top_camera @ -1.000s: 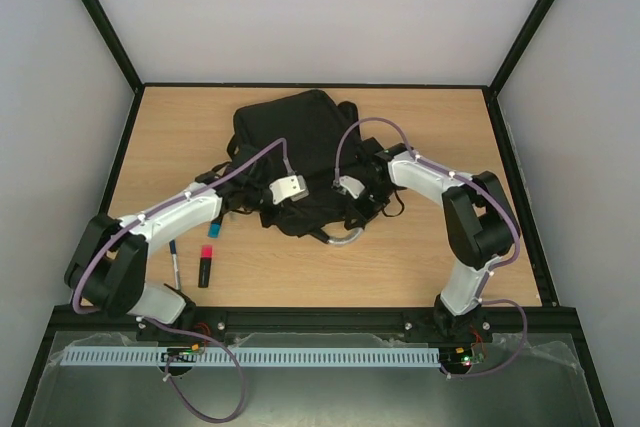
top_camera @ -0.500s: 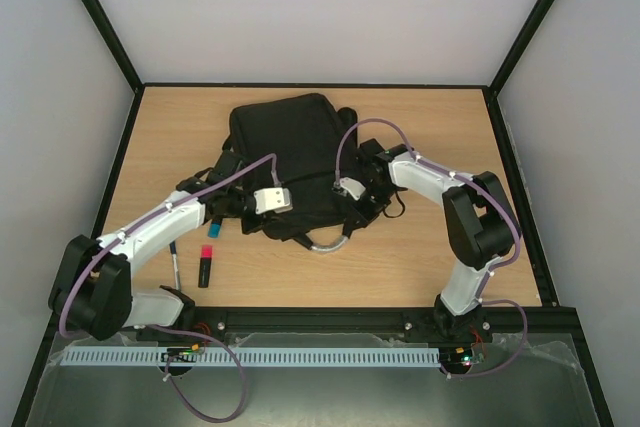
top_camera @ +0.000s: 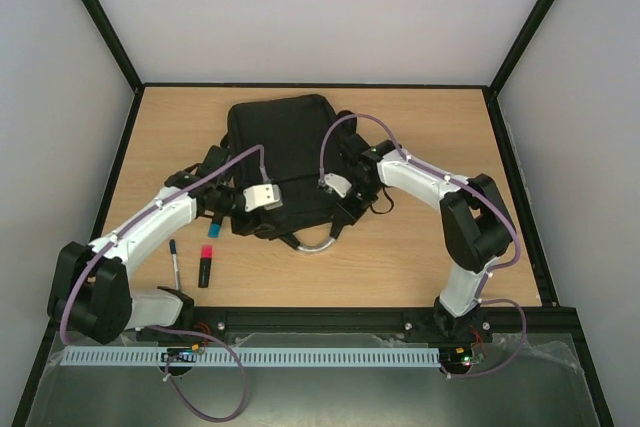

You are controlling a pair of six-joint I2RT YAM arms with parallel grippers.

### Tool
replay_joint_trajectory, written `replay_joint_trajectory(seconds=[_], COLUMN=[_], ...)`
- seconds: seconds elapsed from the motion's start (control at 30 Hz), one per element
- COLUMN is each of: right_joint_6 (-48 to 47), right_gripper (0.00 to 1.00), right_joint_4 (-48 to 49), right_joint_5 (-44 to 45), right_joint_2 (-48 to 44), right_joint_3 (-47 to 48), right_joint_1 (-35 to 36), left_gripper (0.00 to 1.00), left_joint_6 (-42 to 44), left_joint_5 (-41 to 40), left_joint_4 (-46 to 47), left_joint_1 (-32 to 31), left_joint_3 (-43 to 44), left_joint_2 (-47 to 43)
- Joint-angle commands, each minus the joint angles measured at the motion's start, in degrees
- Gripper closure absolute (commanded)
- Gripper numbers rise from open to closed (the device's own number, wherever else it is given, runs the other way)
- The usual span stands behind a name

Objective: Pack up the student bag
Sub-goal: Zip the student bag at the center of the board.

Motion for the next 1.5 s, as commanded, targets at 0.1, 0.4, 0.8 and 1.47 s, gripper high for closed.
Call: replay_joint_trajectory(seconds=[0.1, 0.4, 0.8, 1.47], right_joint_6=[1.0, 1.36, 1.54, 0.36], right_gripper=[0.99, 0.99, 0.99, 0.99], right_joint_4=[-2.87, -2.34, -1.08, 0.1], right_joint_5=[-4.72, -5.29, -3.23, 0.03], right_joint_2=[-0.86, -1.49, -2.04, -2.5], right_joint_3=[8.74, 8.0, 3.82, -4.48], right_joint_1=[1.05, 1.05, 0.89, -7.92], left_gripper=[0.45, 0.47, 0.95, 0.98], left_joint_6=[-10.64, -25.23, -25.7, -8.95], left_joint_5=[8.84, 3.39, 2.55, 3.04], left_joint_4=[4.43, 20.24, 20.93, 3.85], left_joint_1=[-4.75, -10.91, -11.11, -8.91], left_joint_3=[6.26, 6.91, 6.26, 0.67], left_joint_2=[4.41, 10.51, 11.54, 3.06])
